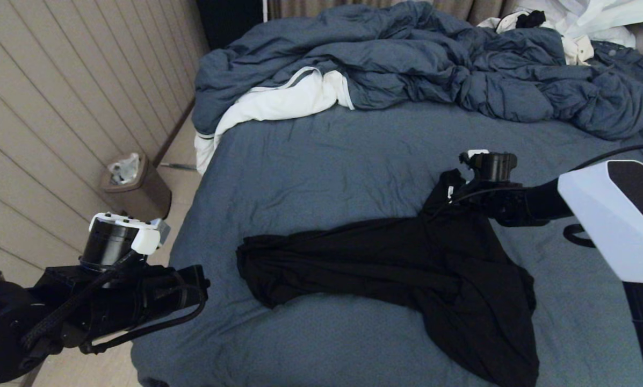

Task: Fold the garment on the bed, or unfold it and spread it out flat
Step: Unford the black T-shirt

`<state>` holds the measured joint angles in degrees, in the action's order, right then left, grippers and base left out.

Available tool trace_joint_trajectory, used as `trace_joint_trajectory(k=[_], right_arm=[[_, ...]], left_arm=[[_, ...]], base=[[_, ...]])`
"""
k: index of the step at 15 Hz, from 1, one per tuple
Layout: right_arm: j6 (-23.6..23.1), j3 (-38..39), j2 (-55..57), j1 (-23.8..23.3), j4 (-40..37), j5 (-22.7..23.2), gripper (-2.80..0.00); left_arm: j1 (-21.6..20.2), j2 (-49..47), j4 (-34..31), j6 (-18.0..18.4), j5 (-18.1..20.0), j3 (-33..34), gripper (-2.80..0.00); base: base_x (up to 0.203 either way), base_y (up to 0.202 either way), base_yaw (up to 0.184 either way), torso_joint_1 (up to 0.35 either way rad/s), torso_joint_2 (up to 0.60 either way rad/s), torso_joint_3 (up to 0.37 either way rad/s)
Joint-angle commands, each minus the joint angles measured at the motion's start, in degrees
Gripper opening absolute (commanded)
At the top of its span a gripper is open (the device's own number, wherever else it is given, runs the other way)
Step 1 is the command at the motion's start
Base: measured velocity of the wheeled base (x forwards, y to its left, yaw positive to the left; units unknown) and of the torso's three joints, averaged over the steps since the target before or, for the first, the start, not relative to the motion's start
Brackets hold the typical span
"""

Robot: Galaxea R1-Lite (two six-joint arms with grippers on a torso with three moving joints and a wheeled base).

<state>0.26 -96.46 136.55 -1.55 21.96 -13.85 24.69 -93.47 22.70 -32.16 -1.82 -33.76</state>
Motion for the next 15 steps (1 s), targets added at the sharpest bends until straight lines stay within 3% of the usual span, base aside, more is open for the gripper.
trace_joint_trajectory(k=[1,12,13,15], right_arm=[[-0.17,0.14,0.20,0.05,0.11,0.05,0.00],[-0.17,-0.65,2.06,0.05,0.19,0.13,0.00],[-0.17,-0.56,2.06,0.05,0.19,0.13,-2.80],[-0.35,-0.01,1.90,0.05,0.11,0.31,-2.80]], left_arm=[[0.01,0.13,0.15,-0.18,-0.04,0.01,-2.80],[0.01,-0.31,0.15,-0.18,-0.03,0.01,-2.80],[0.01,-0.31,0.15,-0.18,-0.03,0.01,-2.80],[0.01,-0.40,0.15,-0.18,-0.03,0.01,-2.80]], base=[[0.000,0.000,0.000,0.000,0.00,0.000],[0.000,0.000,0.000,0.000,0.00,0.000],[0.000,0.000,0.000,0.000,0.00,0.000],[0.000,0.000,0.000,0.000,0.00,0.000]])
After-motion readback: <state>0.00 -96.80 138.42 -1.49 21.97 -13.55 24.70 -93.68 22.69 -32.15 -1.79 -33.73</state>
